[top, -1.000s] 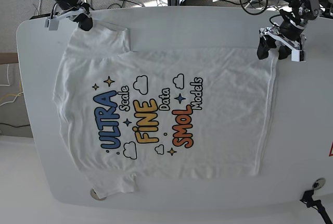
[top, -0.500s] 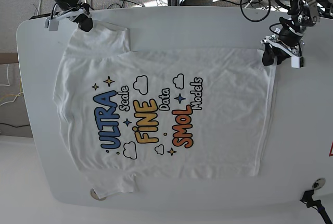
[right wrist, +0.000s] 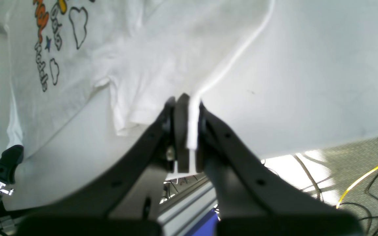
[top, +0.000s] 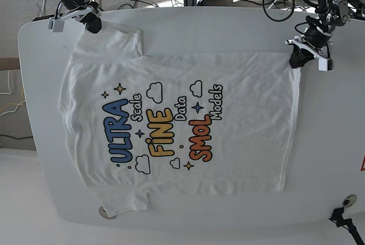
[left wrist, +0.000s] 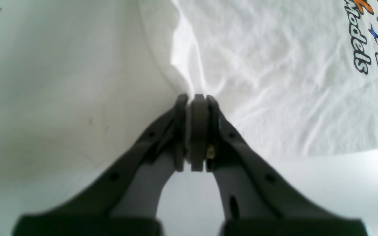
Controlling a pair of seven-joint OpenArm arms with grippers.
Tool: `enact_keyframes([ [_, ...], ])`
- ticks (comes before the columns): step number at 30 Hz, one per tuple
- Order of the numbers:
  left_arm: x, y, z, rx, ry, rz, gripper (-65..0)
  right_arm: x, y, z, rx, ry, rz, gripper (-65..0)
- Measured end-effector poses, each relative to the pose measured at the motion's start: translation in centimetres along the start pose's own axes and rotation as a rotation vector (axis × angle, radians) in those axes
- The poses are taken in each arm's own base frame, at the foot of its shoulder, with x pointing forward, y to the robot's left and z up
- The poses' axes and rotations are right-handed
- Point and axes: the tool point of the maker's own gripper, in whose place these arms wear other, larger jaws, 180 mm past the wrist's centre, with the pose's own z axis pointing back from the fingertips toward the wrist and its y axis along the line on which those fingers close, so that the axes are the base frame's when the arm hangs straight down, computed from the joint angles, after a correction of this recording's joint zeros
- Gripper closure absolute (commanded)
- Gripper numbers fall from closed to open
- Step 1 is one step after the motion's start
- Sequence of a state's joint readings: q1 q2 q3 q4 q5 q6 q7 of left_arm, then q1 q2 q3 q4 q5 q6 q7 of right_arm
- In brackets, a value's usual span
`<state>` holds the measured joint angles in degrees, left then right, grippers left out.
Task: Fold the T-shirt properly
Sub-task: 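Grasp the shirt edge near each gripper with both grippers, then lift and fold the grasped edge over the shirt body with both grippers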
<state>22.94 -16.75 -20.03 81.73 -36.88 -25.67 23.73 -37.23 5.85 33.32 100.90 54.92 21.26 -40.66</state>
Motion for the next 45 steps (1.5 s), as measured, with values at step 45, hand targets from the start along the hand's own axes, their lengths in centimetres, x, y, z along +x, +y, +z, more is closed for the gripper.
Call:
enact_keyframes([
  [45, 13.5, -2.3, -2.3, 0.041, -0.119, -0.184, 0.0, 13.5, 8.4, -7.5, 0.287, -0.225, 0.003, 0.0],
])
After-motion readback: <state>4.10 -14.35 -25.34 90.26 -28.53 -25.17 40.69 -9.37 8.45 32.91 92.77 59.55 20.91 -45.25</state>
